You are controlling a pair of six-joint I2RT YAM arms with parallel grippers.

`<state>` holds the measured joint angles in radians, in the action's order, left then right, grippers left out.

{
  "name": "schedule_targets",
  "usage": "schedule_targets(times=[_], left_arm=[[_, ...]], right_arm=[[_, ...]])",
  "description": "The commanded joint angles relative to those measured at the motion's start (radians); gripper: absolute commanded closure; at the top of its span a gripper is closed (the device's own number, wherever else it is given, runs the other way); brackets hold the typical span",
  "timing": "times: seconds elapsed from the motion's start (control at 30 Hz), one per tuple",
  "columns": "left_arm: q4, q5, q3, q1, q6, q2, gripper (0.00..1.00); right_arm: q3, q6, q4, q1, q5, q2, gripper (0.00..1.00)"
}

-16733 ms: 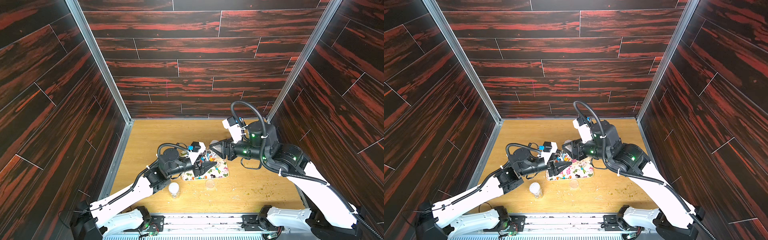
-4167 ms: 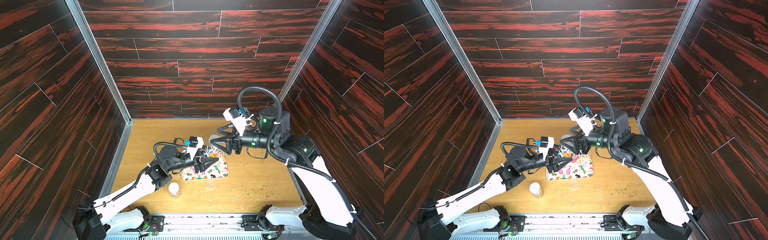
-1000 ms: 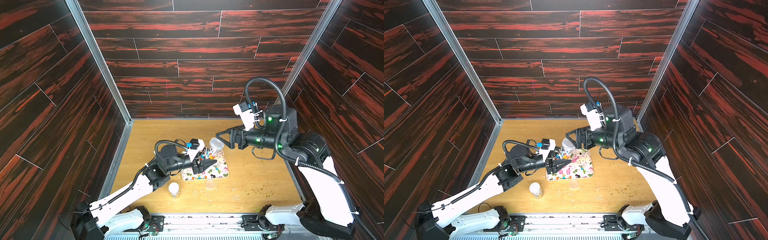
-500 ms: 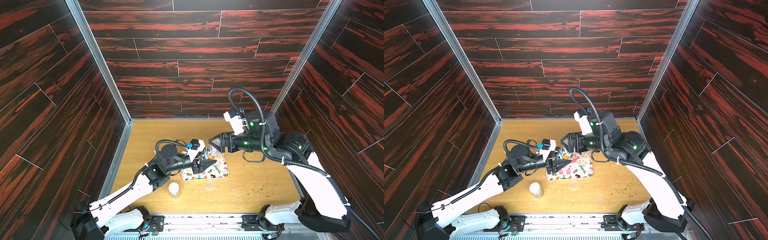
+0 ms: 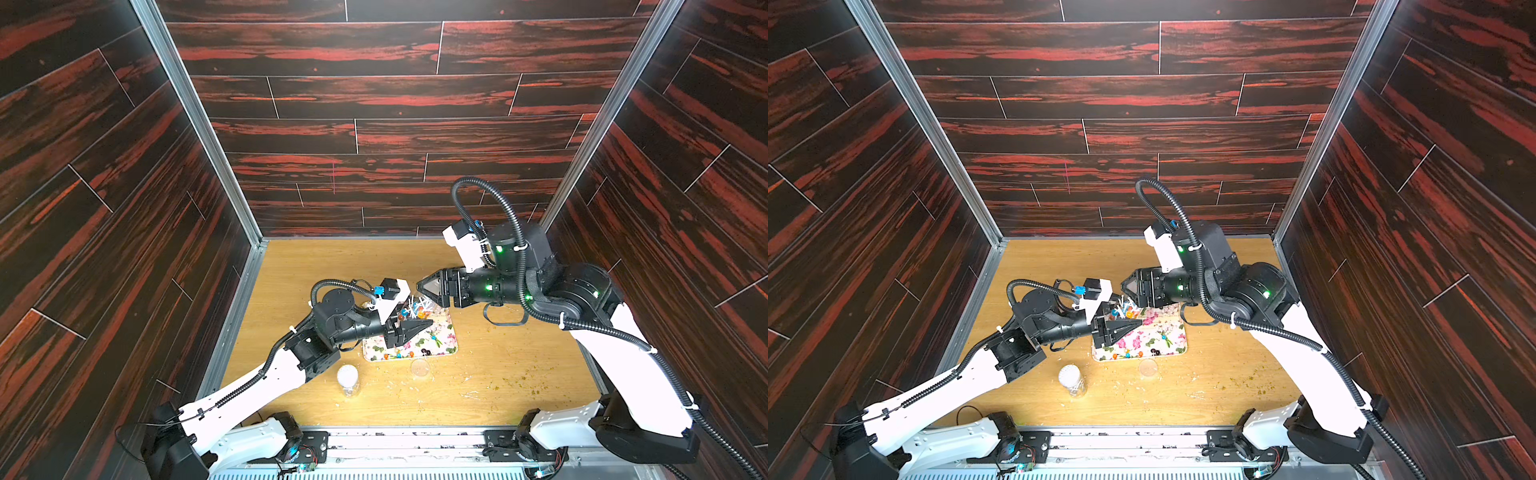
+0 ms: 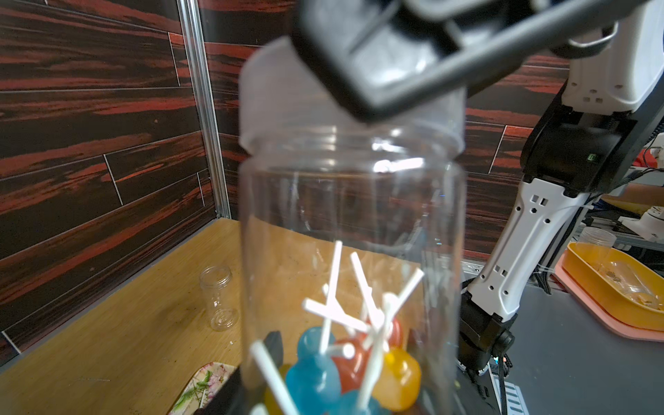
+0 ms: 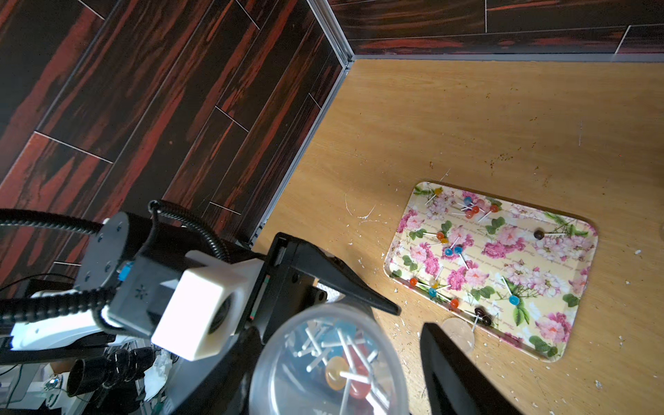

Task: Pour the candies out of the jar
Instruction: Unscrew the lid from the jar.

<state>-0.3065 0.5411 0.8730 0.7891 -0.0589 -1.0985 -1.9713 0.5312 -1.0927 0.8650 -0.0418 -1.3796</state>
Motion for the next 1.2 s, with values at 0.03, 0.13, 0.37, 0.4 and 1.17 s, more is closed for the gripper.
schedule_targets(times=[0.03, 0.13, 0.37, 0.4, 1.17], left_arm=[[-0.037, 0.002, 0.030, -0.007, 0.004, 0.006, 0.44], [-0.039, 0.003, 0.030, -0.009, 0.002, 0.006, 0.44], [-0.057, 0.009, 0.023, -0.008, -0.017, 0.015, 0.44], [-0.056, 0.010, 0.023, -0.009, -0.019, 0.016, 0.44], [-0.147, 0.062, -0.004, -0.012, -0.118, 0.028, 0.44]], right_arm=[[0.000, 0.003, -0.009, 0.006, -0.012, -0.006, 0.33], [-0.003, -0.018, -0.003, 0.006, -0.015, -0.003, 0.40], [-0.004, -0.120, 0.026, 0.005, -0.024, 0.004, 0.41], [-0.004, -0.139, 0.033, 0.005, -0.034, 0.005, 0.42], [-0.006, -0.681, 0.081, -0.105, -0.405, 0.026, 0.45]])
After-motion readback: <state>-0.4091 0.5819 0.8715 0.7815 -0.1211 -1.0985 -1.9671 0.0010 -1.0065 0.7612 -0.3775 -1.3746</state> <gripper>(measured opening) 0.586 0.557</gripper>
